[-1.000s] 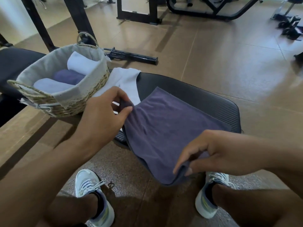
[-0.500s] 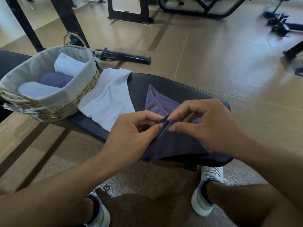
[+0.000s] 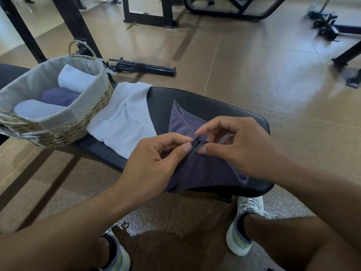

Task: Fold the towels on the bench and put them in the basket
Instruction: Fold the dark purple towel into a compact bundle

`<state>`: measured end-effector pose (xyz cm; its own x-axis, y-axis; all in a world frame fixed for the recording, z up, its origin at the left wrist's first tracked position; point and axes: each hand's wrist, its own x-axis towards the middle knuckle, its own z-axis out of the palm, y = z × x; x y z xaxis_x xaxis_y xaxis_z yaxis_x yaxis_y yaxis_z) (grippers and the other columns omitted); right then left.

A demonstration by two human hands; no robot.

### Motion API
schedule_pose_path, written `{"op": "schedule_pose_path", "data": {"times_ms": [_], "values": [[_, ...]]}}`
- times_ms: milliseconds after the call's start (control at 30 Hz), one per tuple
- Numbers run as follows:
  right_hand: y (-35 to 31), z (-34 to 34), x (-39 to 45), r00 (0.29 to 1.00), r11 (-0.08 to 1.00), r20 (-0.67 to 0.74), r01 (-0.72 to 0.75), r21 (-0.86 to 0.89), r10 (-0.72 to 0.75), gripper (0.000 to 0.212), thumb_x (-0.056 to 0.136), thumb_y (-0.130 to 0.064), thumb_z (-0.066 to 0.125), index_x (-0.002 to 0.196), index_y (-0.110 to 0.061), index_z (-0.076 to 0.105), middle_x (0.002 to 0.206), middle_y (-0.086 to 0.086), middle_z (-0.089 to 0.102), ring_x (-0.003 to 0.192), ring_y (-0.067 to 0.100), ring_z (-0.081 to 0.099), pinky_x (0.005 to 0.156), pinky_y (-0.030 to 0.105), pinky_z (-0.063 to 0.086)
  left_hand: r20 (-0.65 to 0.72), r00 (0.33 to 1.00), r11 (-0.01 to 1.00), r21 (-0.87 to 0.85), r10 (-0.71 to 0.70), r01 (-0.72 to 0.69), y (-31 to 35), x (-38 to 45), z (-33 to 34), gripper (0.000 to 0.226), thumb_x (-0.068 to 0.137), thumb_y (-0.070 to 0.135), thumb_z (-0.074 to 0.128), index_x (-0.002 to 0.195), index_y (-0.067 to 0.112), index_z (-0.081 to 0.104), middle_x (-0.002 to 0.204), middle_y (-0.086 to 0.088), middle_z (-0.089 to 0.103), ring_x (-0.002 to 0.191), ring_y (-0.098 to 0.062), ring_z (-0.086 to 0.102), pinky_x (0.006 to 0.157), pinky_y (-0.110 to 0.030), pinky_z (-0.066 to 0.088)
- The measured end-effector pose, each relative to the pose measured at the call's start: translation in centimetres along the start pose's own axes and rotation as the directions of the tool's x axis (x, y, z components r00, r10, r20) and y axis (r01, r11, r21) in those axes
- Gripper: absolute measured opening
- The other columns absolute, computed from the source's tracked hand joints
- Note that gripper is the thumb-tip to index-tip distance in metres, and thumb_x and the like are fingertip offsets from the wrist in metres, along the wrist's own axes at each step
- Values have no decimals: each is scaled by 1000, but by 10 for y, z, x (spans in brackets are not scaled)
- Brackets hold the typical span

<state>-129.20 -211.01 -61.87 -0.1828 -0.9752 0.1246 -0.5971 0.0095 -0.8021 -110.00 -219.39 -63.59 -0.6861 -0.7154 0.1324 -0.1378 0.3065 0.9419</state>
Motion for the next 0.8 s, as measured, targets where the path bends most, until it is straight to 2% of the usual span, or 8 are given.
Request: {"op": "schedule_pose_path", "data": {"times_ms": [100,200,267,333,433,600,733,800], "values": [[2,0,-1,1000,998,-8,11,-59,-11,14,77,-38,81,85,-36,70,85,-12,71,82,5,68,74,24,54,38,999,1000,19,6,-7,5,-2,-1,18,86,17,76,103,22,74,94,12,78,94,-2,72,80,-13,52],[4,-3,0,999,995,-12,42,-90,-43,11,83,-42,74,87,-39,64,98,-14,70,96,8,66,87,38,55,93,992,950,309,-84,52,-3,0,-10,44,69,19,91,99,38,65,94,22,71,93,8,65,79,-14,50],[5,-8,1,999,999,-12,52,-16,-52,9,85,-43,68,85,-43,59,104,-13,72,103,10,68,94,46,54,64,989,909,406,-131,94,-4,5,-23,36,70,22,91,91,39,66,88,22,70,86,2,65,75,-23,53],[9,-13,2,999,996,-19,50,70,-49,10,85,-44,68,85,-41,59,106,-9,74,105,14,69,97,50,53,6,996,934,347,-88,81,-3,11,-34,22,74,22,87,83,31,70,81,15,73,76,-6,68,72,-30,58],[14,-18,3,999,981,-19,35,189,-32,32,82,-55,73,89,-27,58,104,1,75,101,19,71,94,51,55,-82,996,978,203,-36,52,4,16,-43,17,75,18,87,77,23,72,75,4,75,65,-8,68,65,-25,57],[5,-20,-2,998,960,-20,70,273,-67,42,84,-57,70,92,-19,53,87,2,68,82,11,61,75,26,49,-73,991,988,117,113,-104,15,11,-52,15,75,38,80,87,30,72,80,7,72,76,-12,66,72,-41,60],[-19,-30,-9,995,891,-21,95,445,-95,22,88,-26,70,94,-13,54,80,2,71,72,14,63,65,21,52,-92,965,969,8,247,-247,35,7,-60,13,77,38,75,90,38,71,89,9,73,82,-6,67,74,-22,54],[-28,-37,-14,992,826,46,69,560,-114,32,83,-31,75,103,-12,59,82,8,72,70,20,65,61,25,54,-62,967,963,-97,248,-253,43,5,-63,16,75,34,80,90,38,73,83,11,67,77,1,62,69,-12,49]]}}
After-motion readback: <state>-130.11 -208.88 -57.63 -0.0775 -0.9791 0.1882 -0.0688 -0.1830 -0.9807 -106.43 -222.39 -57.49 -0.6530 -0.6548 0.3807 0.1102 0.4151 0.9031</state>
